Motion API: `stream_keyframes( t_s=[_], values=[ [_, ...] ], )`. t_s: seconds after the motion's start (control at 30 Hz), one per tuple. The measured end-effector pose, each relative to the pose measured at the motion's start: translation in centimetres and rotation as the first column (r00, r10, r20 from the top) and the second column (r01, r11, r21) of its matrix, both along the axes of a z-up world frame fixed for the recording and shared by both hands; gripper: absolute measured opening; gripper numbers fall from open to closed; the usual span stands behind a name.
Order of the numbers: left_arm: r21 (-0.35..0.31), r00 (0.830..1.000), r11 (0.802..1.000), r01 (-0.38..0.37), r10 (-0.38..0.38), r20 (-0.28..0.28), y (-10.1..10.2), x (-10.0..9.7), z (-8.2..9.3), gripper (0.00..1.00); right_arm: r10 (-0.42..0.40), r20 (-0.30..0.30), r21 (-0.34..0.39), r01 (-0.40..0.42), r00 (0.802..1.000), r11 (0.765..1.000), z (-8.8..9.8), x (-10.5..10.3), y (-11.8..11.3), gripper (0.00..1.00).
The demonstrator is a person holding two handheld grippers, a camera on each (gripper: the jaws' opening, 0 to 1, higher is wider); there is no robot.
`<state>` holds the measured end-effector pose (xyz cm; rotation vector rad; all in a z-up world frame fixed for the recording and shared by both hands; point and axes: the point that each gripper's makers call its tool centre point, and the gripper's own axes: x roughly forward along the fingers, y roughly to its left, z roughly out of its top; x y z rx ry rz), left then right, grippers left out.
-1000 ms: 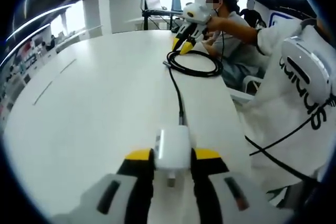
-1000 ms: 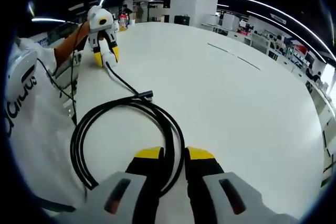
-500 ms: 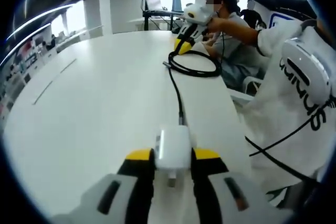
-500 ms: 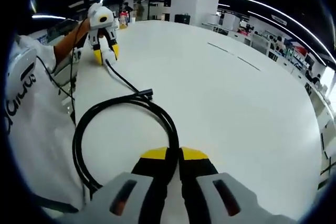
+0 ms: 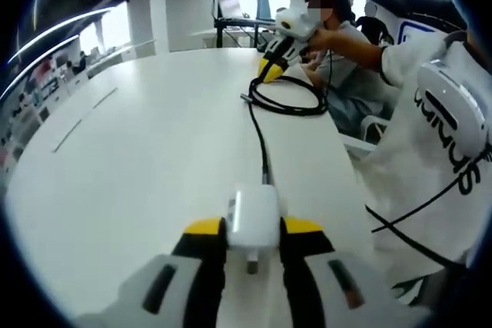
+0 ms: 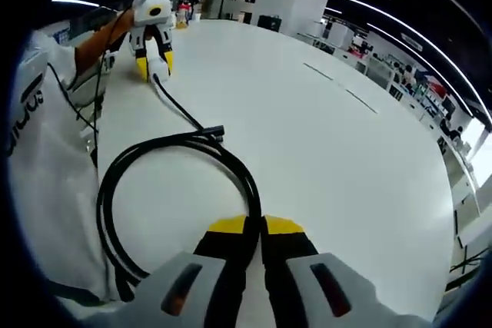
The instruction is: Plug the desk Type‑C cable into the charger adapter.
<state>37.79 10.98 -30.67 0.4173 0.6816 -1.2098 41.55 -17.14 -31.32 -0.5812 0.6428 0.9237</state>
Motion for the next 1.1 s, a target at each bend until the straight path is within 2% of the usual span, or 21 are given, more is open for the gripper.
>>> stream_keyframes(
  t_s=[0.37,0.7,0.83,0.9,1.1],
  values=[
    [-0.018,0.999,0.999,-0.028,0.028,0.016,0.4,1.7,0.2,0.26,-0.009,0.030,-0.006,0.009,0.999,1.000,0.6,2.0,0.2,0.05],
    [-0.036,0.998,0.998,-0.053,0.054,0.028,1.0,5.1,0.4,0.26,-0.032,0.054,0.001,0.032,0.998,0.999,0.9,5.7,1.0,0.04],
    [-0.039,0.998,0.998,-0.049,0.050,0.023,0.8,5.6,0.4,0.26,-0.034,0.074,-0.010,0.035,0.997,0.999,0.9,6.5,1.3,0.04],
    [-0.046,0.998,0.998,-0.052,0.053,0.030,0.8,6.1,0.4,0.26,-0.030,0.071,0.027,0.028,0.997,0.999,1.2,6.8,2.0,0.02],
    [-0.047,0.998,0.998,-0.052,0.054,0.035,0.7,7.2,0.5,0.26,-0.019,0.077,0.005,0.018,0.997,1.000,0.9,7.7,2.6,0.02]
  ],
)
